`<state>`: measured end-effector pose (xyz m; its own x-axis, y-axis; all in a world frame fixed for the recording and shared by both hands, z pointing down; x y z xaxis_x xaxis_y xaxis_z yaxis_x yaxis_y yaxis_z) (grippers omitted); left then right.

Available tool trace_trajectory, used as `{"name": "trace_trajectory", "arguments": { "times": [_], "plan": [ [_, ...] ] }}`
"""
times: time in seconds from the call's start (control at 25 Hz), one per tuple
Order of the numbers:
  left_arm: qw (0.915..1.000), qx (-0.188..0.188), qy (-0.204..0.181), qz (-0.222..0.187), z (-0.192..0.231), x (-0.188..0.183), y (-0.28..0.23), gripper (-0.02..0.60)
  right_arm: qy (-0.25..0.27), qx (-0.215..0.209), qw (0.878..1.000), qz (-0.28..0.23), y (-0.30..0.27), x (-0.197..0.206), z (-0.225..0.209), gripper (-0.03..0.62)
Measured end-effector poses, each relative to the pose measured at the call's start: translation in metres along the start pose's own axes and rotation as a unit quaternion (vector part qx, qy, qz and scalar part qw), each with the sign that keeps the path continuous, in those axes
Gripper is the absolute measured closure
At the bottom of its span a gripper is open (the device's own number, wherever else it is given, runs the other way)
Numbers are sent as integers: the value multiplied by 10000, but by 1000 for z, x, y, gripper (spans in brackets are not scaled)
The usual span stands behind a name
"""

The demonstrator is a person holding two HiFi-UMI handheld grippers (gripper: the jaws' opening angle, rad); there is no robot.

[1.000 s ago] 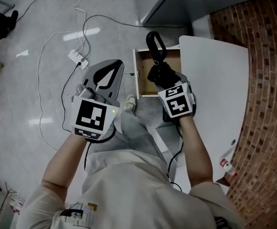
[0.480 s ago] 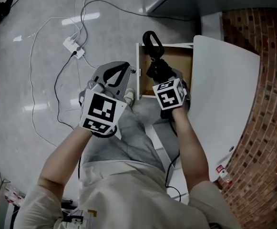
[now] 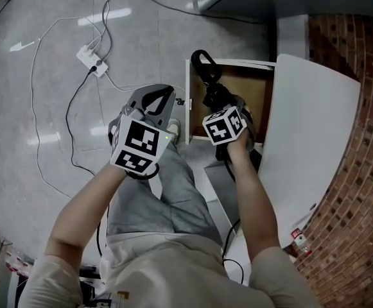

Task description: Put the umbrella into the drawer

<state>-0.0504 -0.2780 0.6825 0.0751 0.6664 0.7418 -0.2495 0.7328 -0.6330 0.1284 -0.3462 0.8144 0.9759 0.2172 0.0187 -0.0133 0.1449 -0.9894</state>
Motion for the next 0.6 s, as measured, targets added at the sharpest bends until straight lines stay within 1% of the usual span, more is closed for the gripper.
{"name": "trace_trajectory", "arguments": {
  "times": [0.12,0.24,0.48,0.6],
  "plan": [
    [9998,95,81,141,-1,22,-18,574,86,88,9998,168,-23,8,-1,330],
    [9995,196,74,251,-1,36,-31,574,41,160,9994,308,-41,17,-6,330],
    [9989,251,103,371,0,52,-44,574,203,243,9975,629,-69,32,-11,330],
    [9988,228,150,412,3,56,-49,574,360,298,9967,669,-74,32,-7,329]
  ]
}}
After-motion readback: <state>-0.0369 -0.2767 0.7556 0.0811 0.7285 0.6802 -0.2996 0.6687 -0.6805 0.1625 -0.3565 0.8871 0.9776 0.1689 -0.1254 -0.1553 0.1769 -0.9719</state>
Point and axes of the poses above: the fingertips, and each gripper's own axes: y backward along the fingers, z to its left, x out of its underside, the point moved 3 cm from there along y, backward along the fingers, and after that the axes turned 3 degrees about -x, right-handed, at the moved point
